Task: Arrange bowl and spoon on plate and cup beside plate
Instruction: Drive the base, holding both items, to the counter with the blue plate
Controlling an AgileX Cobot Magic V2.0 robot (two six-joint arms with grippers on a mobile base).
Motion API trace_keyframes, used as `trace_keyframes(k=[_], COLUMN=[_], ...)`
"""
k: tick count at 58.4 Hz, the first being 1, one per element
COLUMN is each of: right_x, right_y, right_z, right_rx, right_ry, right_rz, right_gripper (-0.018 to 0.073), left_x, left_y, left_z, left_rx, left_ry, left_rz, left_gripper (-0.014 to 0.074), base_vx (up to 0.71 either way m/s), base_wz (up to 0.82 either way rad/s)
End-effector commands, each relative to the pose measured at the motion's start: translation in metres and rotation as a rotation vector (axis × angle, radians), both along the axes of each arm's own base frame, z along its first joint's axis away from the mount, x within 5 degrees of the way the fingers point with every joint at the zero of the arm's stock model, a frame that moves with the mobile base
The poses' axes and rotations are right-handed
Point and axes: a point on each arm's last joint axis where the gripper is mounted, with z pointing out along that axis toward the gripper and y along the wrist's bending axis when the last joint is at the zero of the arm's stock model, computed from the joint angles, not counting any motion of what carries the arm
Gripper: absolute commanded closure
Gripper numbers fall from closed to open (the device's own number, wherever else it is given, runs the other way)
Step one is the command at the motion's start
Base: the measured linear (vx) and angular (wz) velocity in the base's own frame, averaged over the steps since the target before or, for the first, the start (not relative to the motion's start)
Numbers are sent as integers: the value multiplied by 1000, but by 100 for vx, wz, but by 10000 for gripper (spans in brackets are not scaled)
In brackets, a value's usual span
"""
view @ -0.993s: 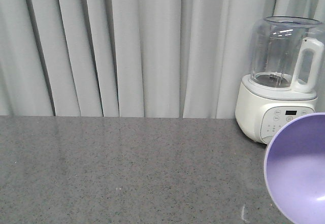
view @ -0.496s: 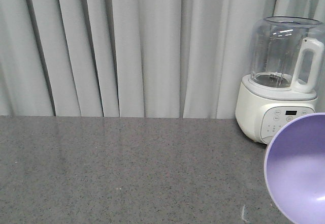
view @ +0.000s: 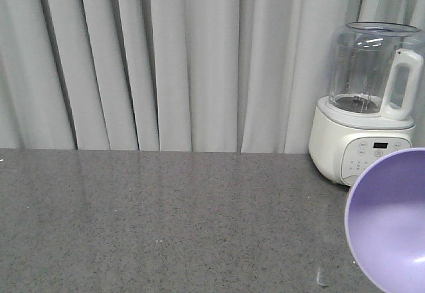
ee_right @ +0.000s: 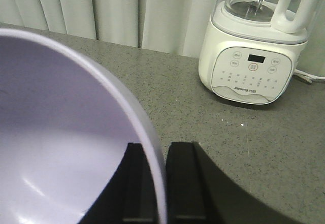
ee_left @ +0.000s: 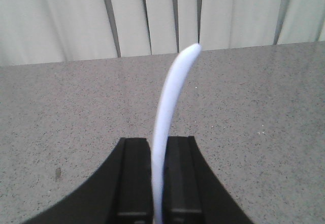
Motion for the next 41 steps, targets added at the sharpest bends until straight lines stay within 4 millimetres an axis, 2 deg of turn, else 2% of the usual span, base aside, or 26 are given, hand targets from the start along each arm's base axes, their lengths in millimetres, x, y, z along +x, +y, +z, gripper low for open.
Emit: trace_keyframes(k=[1, 41], right_x=[-1, -1], right_y=[-2, -2], right_z=[17, 17], right_rx=[15, 15], right_ry=[-120, -120], right_rz=[-21, -21], right_gripper=[568, 568], left_x=[-1, -1], left_y=[-1, -1], left_z=[17, 17], left_rx=[-13, -13], left_ry=[-116, -116], left_rz=[-5, -5], left_gripper=[602, 602], base_vx=[-8, -16], base_wz=[2, 2])
